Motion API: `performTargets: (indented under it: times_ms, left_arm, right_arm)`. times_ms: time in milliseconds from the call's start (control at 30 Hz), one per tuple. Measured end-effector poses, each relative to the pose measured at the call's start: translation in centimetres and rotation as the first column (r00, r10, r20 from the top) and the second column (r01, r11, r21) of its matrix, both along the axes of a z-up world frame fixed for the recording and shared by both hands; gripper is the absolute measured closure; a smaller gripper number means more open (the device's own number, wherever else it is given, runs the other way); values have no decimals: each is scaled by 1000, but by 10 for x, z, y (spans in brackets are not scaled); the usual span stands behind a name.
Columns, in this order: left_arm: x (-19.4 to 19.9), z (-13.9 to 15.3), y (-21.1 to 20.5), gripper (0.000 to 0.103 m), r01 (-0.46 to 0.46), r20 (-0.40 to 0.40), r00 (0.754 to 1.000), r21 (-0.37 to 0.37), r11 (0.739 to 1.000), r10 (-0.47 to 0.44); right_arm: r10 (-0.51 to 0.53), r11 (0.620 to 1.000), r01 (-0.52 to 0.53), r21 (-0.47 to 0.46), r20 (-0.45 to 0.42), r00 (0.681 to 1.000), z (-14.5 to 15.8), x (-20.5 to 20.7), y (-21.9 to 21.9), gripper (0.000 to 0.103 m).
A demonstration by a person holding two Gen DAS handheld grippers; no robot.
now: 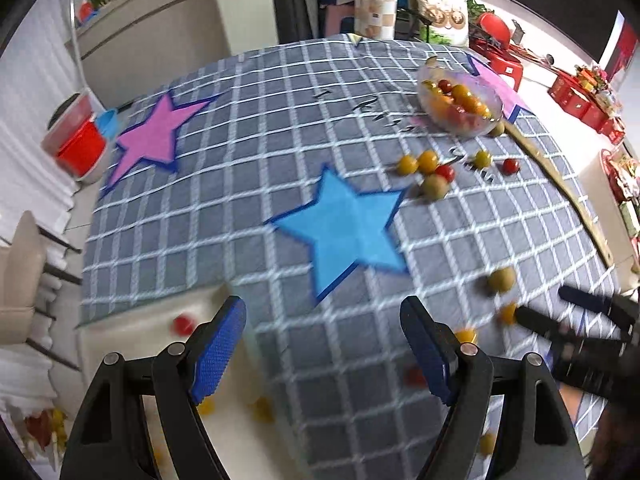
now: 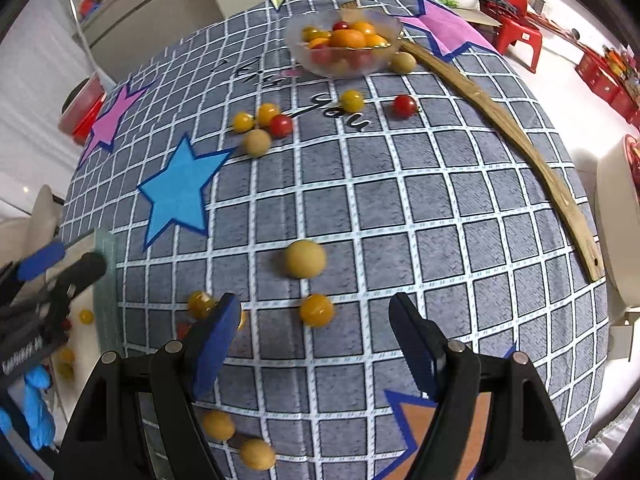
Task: Organize fruits
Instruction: 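Grasp a brown round fruit with the left tool while the right grasps another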
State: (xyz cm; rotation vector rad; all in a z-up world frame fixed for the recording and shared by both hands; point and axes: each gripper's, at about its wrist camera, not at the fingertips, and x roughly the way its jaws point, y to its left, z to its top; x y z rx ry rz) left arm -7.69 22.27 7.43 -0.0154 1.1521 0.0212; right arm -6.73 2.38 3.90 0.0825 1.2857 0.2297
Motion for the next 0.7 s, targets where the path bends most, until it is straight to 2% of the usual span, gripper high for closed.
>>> performTargets:
  times_ms: [67, 233, 400, 633, 700]
  left_arm:
    - [18, -6, -9, 22, 5, -3, 1000, -18, 1000, -5]
    - [53, -17, -30, 23, 19, 3, 1000, -43, 999, -19]
    - [83, -29, -51, 23, 43, -7, 999, -67, 997, -43]
    - [104, -49, -70, 23, 60, -31, 998, -50, 997, -62]
    - [108, -54, -73, 30, 61, -43, 997, -48, 997, -63]
  right_arm:
    - [-1, 1000, 1, 8, -4, 1000, -3, 3, 0, 25]
    - [15, 1000, -15, 26, -18, 1000, -16, 12, 3, 37]
    - [34, 999, -34, 34, -14, 999, -24, 17, 7, 40]
    - [37, 998, -36, 54, -8, 999, -31, 26, 9, 47]
    - [36, 998, -36, 59, -8, 999, -34, 30, 9, 49]
